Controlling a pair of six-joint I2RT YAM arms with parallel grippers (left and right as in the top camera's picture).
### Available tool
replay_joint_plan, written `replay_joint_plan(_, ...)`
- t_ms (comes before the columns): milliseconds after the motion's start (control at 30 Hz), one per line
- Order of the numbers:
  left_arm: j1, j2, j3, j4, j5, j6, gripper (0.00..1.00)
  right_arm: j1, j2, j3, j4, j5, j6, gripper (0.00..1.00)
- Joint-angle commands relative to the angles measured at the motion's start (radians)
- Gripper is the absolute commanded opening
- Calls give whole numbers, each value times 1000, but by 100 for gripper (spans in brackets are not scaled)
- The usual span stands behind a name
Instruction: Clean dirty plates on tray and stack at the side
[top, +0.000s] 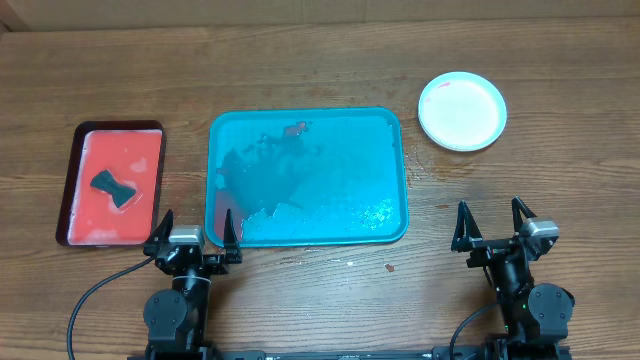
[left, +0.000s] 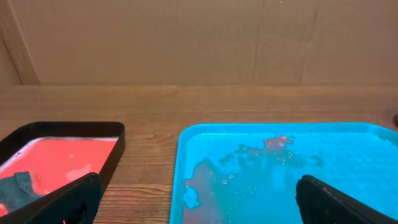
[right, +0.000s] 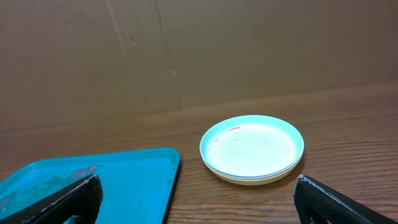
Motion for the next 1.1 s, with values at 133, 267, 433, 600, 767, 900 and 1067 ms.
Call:
replay_joint_plan(133,-6,-12,-4,2,-9,24,100,5,-10,-11,6,-2,-5,100)
replay_joint_plan(267,-6,-12,-4,2,-9,24,100,5,-10,-11,6,-2,-5,100)
replay_joint_plan(433,-6,-12,-4,2,-9,24,100,5,-10,-11,6,-2,-5,100)
replay_joint_plan(600,-6,-12,-4,2,-9,24,100,5,-10,-11,6,-2,-5,100)
replay_joint_plan(767,-6,-12,-4,2,-9,24,100,5,-10,-11,5,3,-5,100)
replay_joint_plan(900,-6,-12,-4,2,-9,24,100,5,-9,-10,2,21,-15,100)
replay_joint_plan(1067,-6,-12,-4,2,-9,24,100,5,-9,-10,0,21,-165,100)
